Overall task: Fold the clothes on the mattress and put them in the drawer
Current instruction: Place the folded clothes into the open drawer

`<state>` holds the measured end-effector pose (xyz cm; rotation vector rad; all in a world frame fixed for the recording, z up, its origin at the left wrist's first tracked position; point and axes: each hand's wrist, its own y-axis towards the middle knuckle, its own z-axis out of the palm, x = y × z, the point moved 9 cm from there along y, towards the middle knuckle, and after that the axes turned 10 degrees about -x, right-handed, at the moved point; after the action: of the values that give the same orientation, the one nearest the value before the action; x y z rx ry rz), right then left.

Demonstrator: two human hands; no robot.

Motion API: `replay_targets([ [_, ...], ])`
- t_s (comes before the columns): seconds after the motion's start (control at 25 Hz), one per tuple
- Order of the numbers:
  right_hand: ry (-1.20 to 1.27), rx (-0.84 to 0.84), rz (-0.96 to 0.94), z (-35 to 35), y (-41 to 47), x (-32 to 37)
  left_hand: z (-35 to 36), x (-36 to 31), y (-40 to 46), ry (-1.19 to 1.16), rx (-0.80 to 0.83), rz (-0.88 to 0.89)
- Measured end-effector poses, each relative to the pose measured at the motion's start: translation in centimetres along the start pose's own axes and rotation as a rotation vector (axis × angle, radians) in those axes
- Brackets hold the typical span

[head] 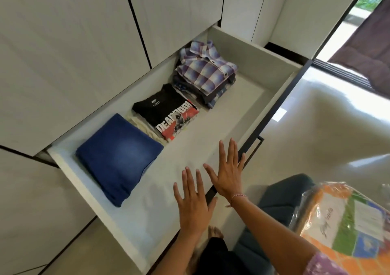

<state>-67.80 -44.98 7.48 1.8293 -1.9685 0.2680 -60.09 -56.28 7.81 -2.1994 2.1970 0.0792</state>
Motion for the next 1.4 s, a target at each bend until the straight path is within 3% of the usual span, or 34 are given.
replay_targets([
  [0.2,-0.006,-0.050,-0.024,0.5,0.7,0.7,0.3,-0.3,1.2,0.010,-0.070,0.052],
  [0.44,-0.070,0.010,-0.029,3.4,3.1,4.4,0.0,3.9,4.3,0.081,-0.201,0.082],
  [1.0,-0.035,-0.010,-0.078,9.2,11.5,14.5,-0.9,14.6,14.1,0.065,-0.089,-0.039],
  [1.24,-0.021,0.042,-0.077,12.4,15.0,18.4,-2.2,19.0,18.0,0.097,-0.179,-0.052],
  [1.4,0.083,-0.026,-0.045,13.6,17.7,21.8,-2.6,22.1,20.9,0.185,-0.305,-0.005],
])
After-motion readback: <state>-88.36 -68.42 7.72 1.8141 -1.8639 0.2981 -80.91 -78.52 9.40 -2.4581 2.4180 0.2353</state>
